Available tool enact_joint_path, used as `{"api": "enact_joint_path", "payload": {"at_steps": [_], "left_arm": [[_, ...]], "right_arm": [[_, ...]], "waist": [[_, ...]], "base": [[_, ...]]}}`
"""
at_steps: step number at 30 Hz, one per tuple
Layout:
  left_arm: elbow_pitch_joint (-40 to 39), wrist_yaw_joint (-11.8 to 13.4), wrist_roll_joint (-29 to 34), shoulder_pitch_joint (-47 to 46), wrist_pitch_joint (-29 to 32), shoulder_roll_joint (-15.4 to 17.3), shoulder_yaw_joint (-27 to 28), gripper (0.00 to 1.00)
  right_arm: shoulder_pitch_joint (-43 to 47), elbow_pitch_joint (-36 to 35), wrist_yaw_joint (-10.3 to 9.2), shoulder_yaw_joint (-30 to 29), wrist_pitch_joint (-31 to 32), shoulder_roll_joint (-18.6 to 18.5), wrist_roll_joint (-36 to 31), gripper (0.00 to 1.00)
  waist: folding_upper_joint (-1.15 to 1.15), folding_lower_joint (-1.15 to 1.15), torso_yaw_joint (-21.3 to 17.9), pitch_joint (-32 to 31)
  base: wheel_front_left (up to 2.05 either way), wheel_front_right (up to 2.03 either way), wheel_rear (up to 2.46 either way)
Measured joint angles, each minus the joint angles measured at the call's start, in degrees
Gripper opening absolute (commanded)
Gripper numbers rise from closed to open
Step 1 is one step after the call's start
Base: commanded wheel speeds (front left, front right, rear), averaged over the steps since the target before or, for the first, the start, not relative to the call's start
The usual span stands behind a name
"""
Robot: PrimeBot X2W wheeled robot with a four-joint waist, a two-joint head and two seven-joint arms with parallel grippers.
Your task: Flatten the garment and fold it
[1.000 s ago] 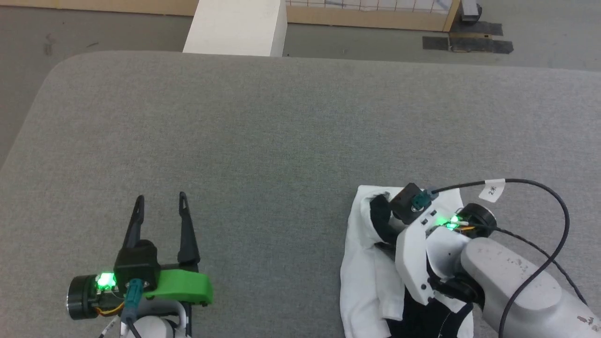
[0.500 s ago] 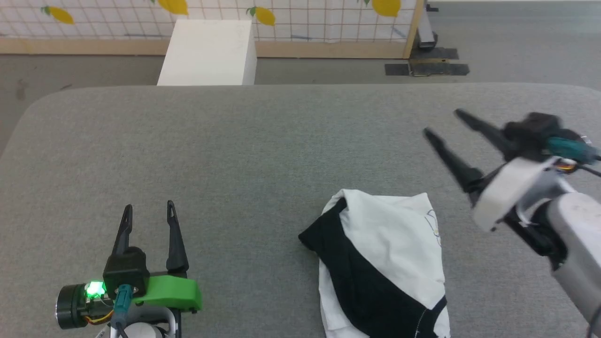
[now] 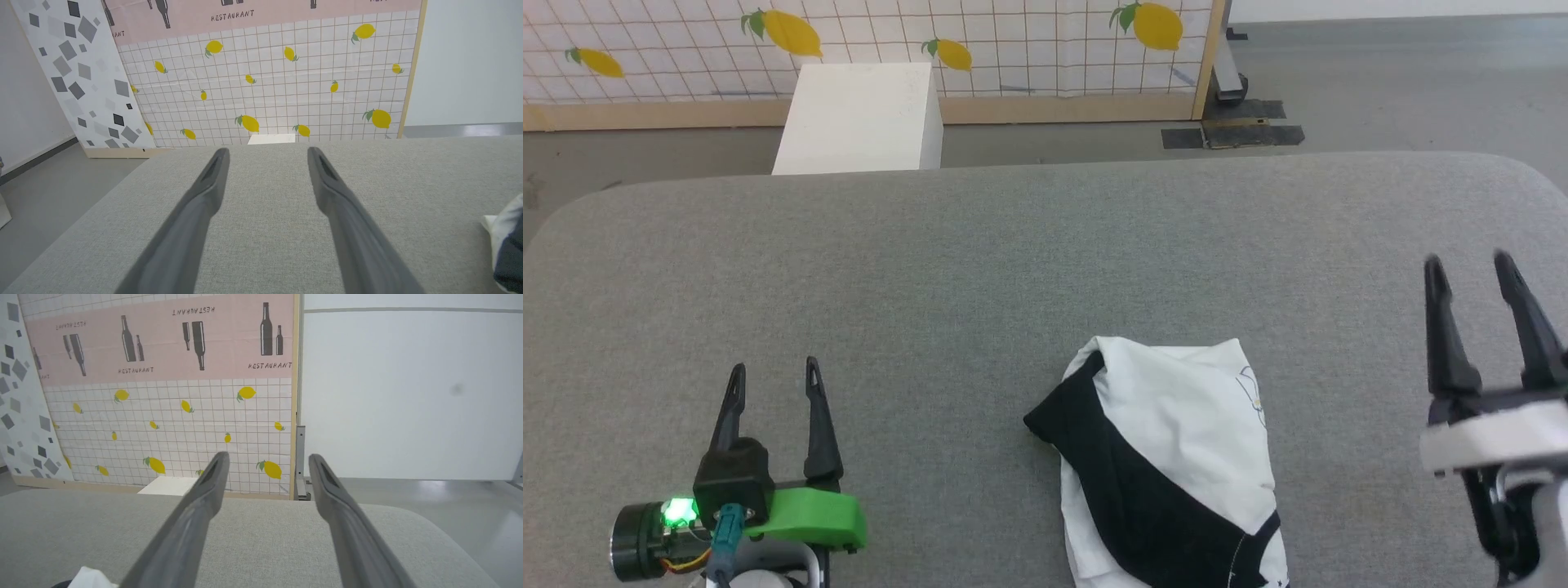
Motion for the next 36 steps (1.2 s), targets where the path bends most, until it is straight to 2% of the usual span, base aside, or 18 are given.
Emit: {"api": "enact_joint_path", "payload": {"at_steps": [4,6,8,9,13,18,22,26,30,33,34,35,36], "left_arm": [[-0.62,-0.02,0.00,0.01,0.00,0.01,0.22,1.00],[-0.70,-0.08,0.00,-0.01,0.00,0.02,0.26,1.00],[-0.68,-0.27,0.02,-0.08,0.00,0.03,0.22,1.00],[-0.66,-0.47,0.07,-0.11,0.00,0.03,0.18,1.00],[-0.60,-0.57,0.07,-0.19,0.00,-0.02,-0.18,1.00],[0.02,-1.03,0.07,-0.66,0.00,-0.21,-0.90,1.00],[0.31,-1.04,0.03,-1.26,0.00,-0.41,-1.05,1.00],[0.33,-1.05,-0.01,-1.96,0.00,-0.69,-1.31,1.00],[0.36,-1.10,-0.02,-3.52,0.00,-1.14,-1.41,1.00],[0.51,-1.12,-0.02,-3.89,0.00,-1.30,-1.35,1.00],[0.56,-1.15,-0.02,-3.89,0.00,-1.31,-1.23,1.00],[0.60,-1.18,-0.02,-3.89,0.00,-1.31,-1.08,1.00],[0.69,-1.19,-0.02,-3.88,0.00,-1.31,-0.80,1.00]], "right_arm": [[4.44,-2.90,-0.01,-2.36,-0.42,3.71,-0.81,1.00],[4.41,-3.93,0.00,-0.75,-0.41,3.19,-0.80,1.00],[3.20,-4.21,0.00,2.53,2.19,1.12,-0.29,1.00],[2.15,-4.07,0.00,4.20,4.66,0.02,0.15,1.00],[-4.13,-1.97,0.00,11.92,21.46,-5.64,6.31,1.00],[-9.37,1.52,0.00,22.67,42.67,-14.44,17.08,1.00],[-10.27,3.96,0.00,27.85,52.23,-17.35,25.87,1.00],[-10.86,7.72,0.00,32.78,54.56,-16.13,29.43,1.00],[-11.65,12.85,0.00,34.66,53.00,-13.93,30.12,1.00],[-13.23,13.97,0.03,37.40,52.30,-14.32,30.30,1.00],[-13.50,13.95,0.04,38.31,51.49,-14.50,30.49,0.38],[-13.74,13.80,0.04,38.97,50.55,-14.86,30.69,0.00],[-13.99,13.77,0.04,39.47,49.19,-15.18,31.16,0.00]], "waist": [[0.00,0.00,0.02,0.41],[0.00,0.00,0.01,0.79],[0.00,0.00,0.09,1.24],[0.00,0.00,0.17,1.37],[0.00,0.00,0.90,1.70],[0.00,0.00,2.39,2.25],[0.00,0.00,3.84,2.81],[0.00,0.00,5.16,4.40],[0.00,0.00,6.07,6.04],[0.00,0.00,6.65,6.93],[0.00,0.00,6.77,7.17],[0.00,0.00,6.79,7.29],[0.00,0.00,6.69,7.33]], "base": [[0.00,0.00,0.00],[0.00,0.00,0.00],[0.00,0.00,0.00],[0.00,0.00,0.00],[0.00,0.00,0.00],[0.00,0.00,0.00],[0.00,0.00,0.00],[0.00,0.00,0.00],[0.00,0.00,0.00],[0.00,0.00,0.00],[0.00,0.00,0.00],[0.00,0.00,0.00],[0.00,0.00,0.00]]}}
